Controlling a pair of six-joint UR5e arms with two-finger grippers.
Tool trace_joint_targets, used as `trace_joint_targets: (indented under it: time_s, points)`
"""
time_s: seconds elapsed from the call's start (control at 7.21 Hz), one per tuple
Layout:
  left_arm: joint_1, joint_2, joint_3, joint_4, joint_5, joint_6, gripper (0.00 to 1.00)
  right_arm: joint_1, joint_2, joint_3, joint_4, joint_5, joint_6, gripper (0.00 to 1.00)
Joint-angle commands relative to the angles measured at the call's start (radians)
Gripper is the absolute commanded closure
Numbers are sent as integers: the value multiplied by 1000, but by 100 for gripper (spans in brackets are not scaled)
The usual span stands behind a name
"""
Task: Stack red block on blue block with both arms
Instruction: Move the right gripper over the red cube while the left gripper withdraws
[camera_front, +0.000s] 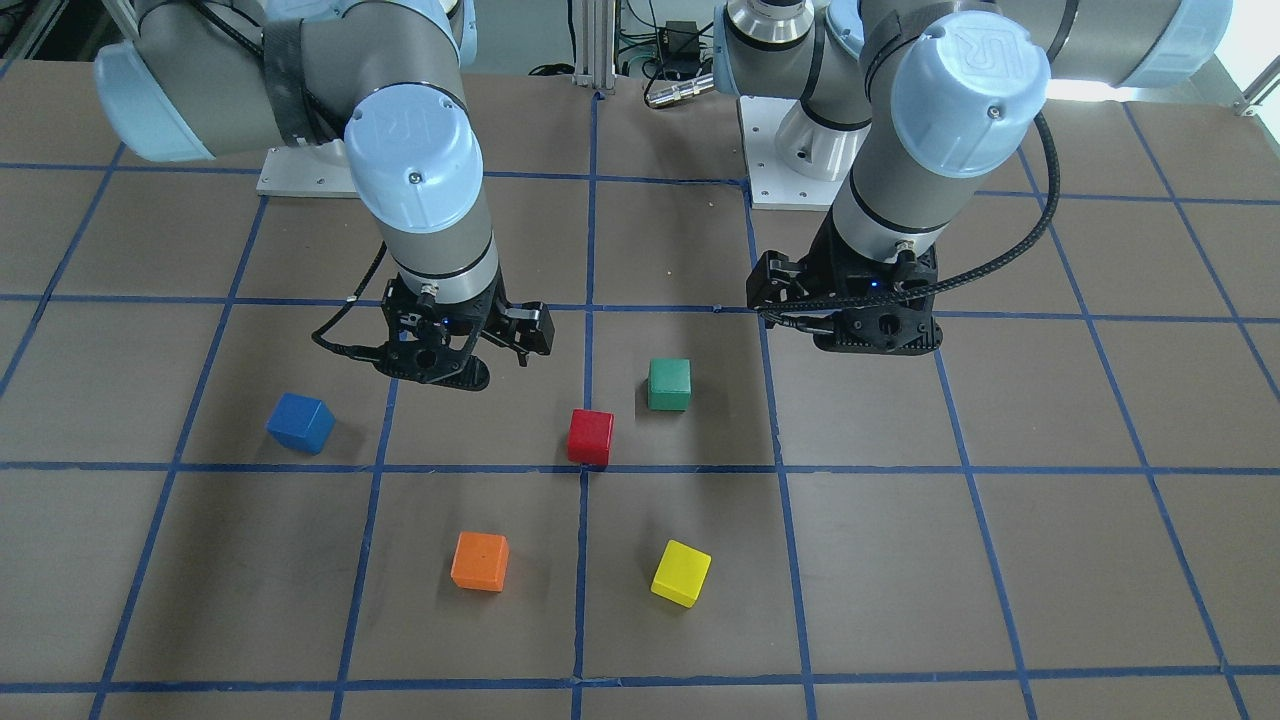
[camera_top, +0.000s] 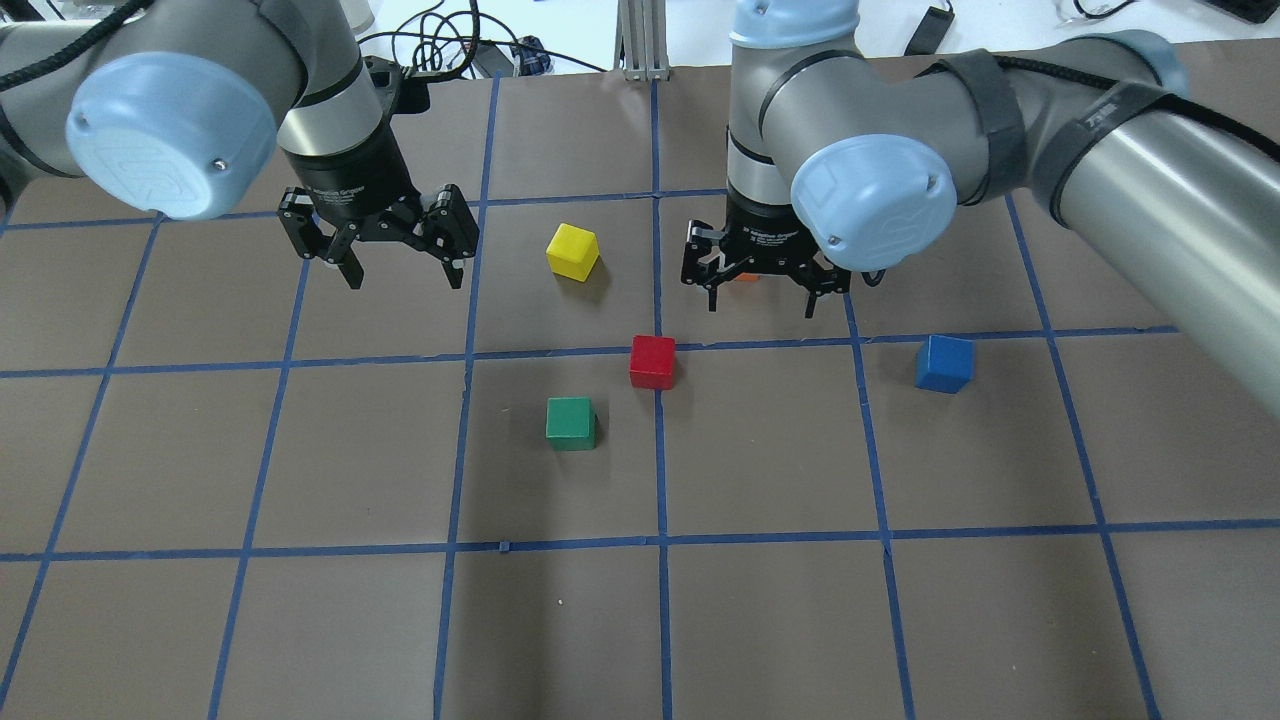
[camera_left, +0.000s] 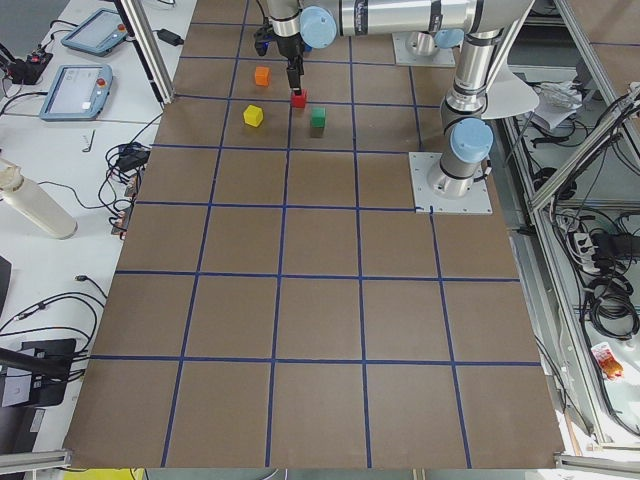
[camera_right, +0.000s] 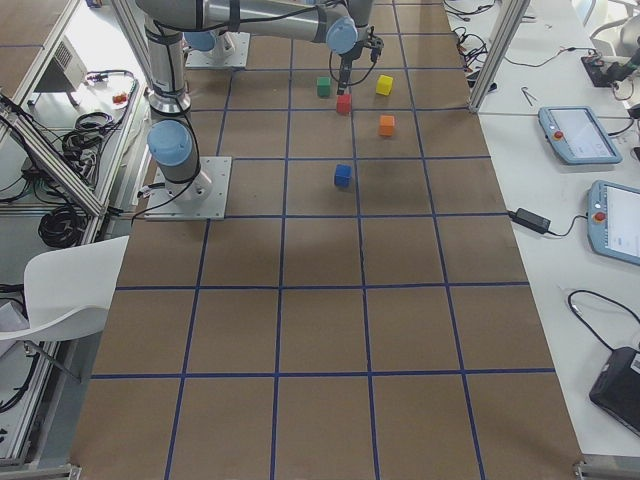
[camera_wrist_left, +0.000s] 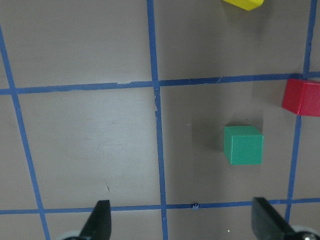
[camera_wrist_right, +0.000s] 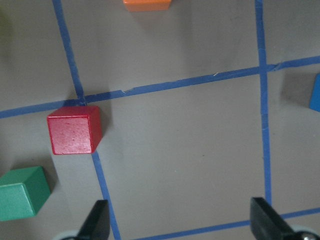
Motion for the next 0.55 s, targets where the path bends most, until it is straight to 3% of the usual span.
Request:
trace_joint_targets:
  time_s: [0.0,0.42]
  points:
    - [1,0,-11,0,1,4,0,20,62,21,-118,25,65,0]
    - [17,22,-25,0,3,24,0,86,145,21,-256,30,164,0]
